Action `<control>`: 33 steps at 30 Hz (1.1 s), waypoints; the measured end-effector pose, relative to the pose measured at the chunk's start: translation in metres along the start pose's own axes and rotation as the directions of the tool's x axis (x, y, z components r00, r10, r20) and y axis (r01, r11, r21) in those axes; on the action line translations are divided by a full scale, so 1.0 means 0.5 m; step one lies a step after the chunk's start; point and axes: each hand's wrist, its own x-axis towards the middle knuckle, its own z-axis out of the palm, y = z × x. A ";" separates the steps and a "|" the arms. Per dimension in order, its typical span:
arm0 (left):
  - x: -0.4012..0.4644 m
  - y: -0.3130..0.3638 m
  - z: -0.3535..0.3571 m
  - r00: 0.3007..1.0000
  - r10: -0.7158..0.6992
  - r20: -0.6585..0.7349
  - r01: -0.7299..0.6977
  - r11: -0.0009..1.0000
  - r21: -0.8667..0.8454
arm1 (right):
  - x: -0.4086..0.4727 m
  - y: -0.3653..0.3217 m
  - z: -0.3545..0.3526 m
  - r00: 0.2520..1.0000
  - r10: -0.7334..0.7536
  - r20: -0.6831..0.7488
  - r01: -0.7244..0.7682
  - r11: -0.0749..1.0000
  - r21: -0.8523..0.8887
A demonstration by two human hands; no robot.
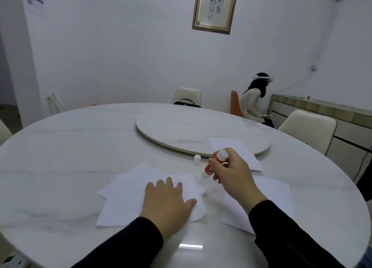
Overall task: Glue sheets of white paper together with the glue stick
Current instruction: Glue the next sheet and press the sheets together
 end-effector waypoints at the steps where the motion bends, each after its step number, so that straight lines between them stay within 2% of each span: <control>1: 0.007 0.004 0.001 1.000 0.010 -0.027 -0.010 1.000 -0.008 | 0.008 0.001 0.012 1.000 0.002 0.022 -0.002 1.000 -0.026; 3: 0.019 0.004 0.007 0.997 0.071 0.003 -0.071 0.996 -0.052 | 0.021 0.003 0.033 0.998 0.006 0.062 -0.004 0.999 -0.041; 6: 0.029 -0.009 0.020 0.991 0.082 0.108 -0.068 0.990 -0.120 | 0.032 0.004 0.056 0.994 0.005 0.111 0.003 0.997 -0.080; 10: 0.035 -0.016 0.026 0.986 0.089 0.139 -0.067 0.985 -0.156 | 0.033 0.014 0.075 0.983 0.013 0.183 0.009 0.993 -0.118; 15: 0.041 -0.019 0.019 0.978 0.103 0.181 -0.071 0.982 -0.176 | 0.020 0.012 0.067 0.982 0.009 0.191 0.026 0.984 -0.179; 20: 0.046 -0.021 0.016 0.969 0.115 0.218 -0.078 0.982 -0.173 | -0.034 0.000 0.030 0.968 -0.079 0.237 0.130 0.970 -0.206; 26: 0.037 -0.016 0.013 0.975 0.098 0.202 -0.067 0.986 -0.156 | -0.087 0.012 0.006 0.941 -0.168 0.294 0.194 0.979 -0.060; 29: 0.038 -0.015 0.014 0.972 0.092 0.215 -0.058 0.985 -0.161 | -0.086 0.022 0.004 0.944 -0.137 0.300 0.130 0.991 0.043; 31: 0.042 -0.021 0.006 0.968 0.107 0.226 -0.056 0.974 -0.219 | -0.079 0.024 -0.004 0.976 -0.061 0.209 0.003 0.964 0.267; 33: 0.045 -0.044 -0.020 0.964 0.150 0.222 -0.046 0.909 -0.415 | -0.070 0.027 -0.019 0.998 0.052 0.037 -0.064 0.868 0.493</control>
